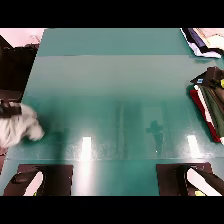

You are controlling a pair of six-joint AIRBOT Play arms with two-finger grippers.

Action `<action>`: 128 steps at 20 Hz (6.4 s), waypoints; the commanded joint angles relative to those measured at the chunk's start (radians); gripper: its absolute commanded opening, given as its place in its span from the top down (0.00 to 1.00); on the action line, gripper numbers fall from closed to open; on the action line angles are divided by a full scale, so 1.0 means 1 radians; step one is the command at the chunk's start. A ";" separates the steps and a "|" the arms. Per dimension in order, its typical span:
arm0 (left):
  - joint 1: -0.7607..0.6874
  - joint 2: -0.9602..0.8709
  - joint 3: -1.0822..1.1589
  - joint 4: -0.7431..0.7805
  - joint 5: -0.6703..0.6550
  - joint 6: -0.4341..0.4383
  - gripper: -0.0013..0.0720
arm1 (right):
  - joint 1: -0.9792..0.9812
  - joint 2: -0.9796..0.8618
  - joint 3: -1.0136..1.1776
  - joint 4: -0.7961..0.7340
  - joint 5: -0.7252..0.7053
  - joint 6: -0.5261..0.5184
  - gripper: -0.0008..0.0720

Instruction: Fold the shirts.

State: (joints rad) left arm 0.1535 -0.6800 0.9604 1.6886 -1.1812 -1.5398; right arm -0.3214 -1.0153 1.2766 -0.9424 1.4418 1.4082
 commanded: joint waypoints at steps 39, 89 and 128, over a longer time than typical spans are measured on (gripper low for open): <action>-0.185 -0.694 0.101 -0.665 -0.126 0.419 0.26 | 0.002 0.001 0.000 0.137 -0.052 0.008 0.96; -0.080 -0.264 0.893 -0.775 -0.068 0.398 0.95 | 0.108 0.281 0.103 -0.064 -0.363 0.006 0.97; 0.123 -0.647 0.105 -0.657 -0.059 0.326 0.15 | 0.224 -0.539 0.547 -0.069 0.200 -0.048 0.57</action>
State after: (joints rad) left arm 0.1978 -1.3251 1.1522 1.0607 -1.1801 -1.2312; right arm -0.0856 -1.5784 1.8248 -1.0534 1.4540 1.3933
